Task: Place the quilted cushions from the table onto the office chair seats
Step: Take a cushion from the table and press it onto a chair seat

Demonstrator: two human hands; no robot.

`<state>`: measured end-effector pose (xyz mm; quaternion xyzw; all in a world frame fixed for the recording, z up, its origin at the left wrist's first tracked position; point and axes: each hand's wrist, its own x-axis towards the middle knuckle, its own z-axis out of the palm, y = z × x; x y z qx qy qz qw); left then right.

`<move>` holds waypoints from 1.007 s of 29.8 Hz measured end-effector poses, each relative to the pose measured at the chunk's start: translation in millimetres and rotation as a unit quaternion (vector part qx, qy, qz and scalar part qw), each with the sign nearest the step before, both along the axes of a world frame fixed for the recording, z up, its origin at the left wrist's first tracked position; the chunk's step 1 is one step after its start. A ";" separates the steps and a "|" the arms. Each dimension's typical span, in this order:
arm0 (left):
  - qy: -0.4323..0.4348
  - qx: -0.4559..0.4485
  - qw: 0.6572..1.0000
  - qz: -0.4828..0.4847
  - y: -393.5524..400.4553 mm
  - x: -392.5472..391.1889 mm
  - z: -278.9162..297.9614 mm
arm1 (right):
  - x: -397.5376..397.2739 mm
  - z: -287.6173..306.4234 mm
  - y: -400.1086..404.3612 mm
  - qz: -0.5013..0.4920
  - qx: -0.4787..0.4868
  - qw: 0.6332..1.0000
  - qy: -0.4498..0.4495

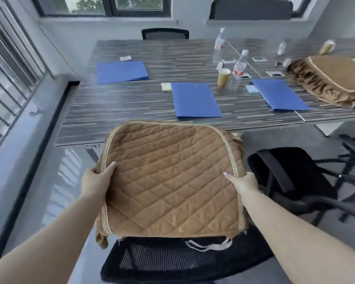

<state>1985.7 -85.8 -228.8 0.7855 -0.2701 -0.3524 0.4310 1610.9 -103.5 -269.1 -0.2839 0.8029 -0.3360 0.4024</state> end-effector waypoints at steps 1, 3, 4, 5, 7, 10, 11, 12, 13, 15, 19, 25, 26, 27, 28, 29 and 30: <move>0.000 0.015 1.000 -0.001 6.0 -0.1 -6.0 | -0.8 -4.6 1.8 0.003 0.009 1.000 0.012; 0.012 0.050 0.999 -0.007 14.3 -3.6 -33.1 | -2.1 -21.4 6.7 0.003 0.034 0.999 0.028; 0.012 0.073 0.997 0.003 9.8 -3.4 -57.1 | -2.9 -40.7 0.2 0.006 0.052 0.998 0.035; 0.018 0.094 0.995 0.011 9.3 -4.6 -72.7 | -5.3 -54.7 -0.7 0.006 0.069 0.997 0.040; 0.027 0.115 0.993 0.019 10.7 -8.6 -93.8 | -7.1 -74.3 -1.0 0.008 0.096 0.995 0.038; 0.006 0.151 0.988 0.019 8.0 -15.2 -118.5 | -11.6 -97.0 -11.4 0.024 0.129 0.990 0.042; -0.001 0.169 0.986 0.015 6.7 -16.7 -124.2 | -12.9 -107.0 -16.7 0.036 0.144 0.988 0.046; -0.009 0.182 0.983 0.006 7.6 -18.9 -127.3 | -14.0 -111.7 -17.7 0.044 0.157 0.985 0.053; -0.005 0.192 0.981 0.008 7.6 -19.7 -132.4 | -14.5 -117.0 -19.9 0.048 0.161 0.984 0.054; -0.008 0.213 0.977 0.009 5.4 -23.0 -143.3 | -16.9 -123.6 -25.7 0.055 0.176 0.981 0.067; -0.008 0.257 0.966 0.010 3.9 -34.9 -151.2 | -24.8 -133.9 -28.3 0.073 0.188 0.975 0.093; 0.024 0.265 0.964 0.029 -18.3 -40.2 -168.8 | -23.0 -147.8 -56.6 0.079 0.203 0.971 0.096; 0.022 0.264 0.964 0.028 -28.1 -38.4 -173.4 | -20.3 -149.9 -67.6 0.082 0.197 0.972 0.094; 0.023 0.263 0.964 0.027 -41.2 -36.1 -176.8 | -18.1 -152.5 -82.6 0.083 0.185 0.975 0.091; 0.018 0.259 0.966 0.026 -55.6 -32.2 -182.5 | -15.3 -155.5 -98.3 0.083 0.174 0.977 0.089; 0.012 0.254 0.967 0.021 -72.7 -28.9 -186.9 | -12.4 -159.0 -116.7 0.085 0.160 0.979 0.090; 0.004 0.247 0.969 0.019 -89.6 -24.8 -190.9 | -9.5 -161.6 -135.1 0.092 0.145 0.981 0.094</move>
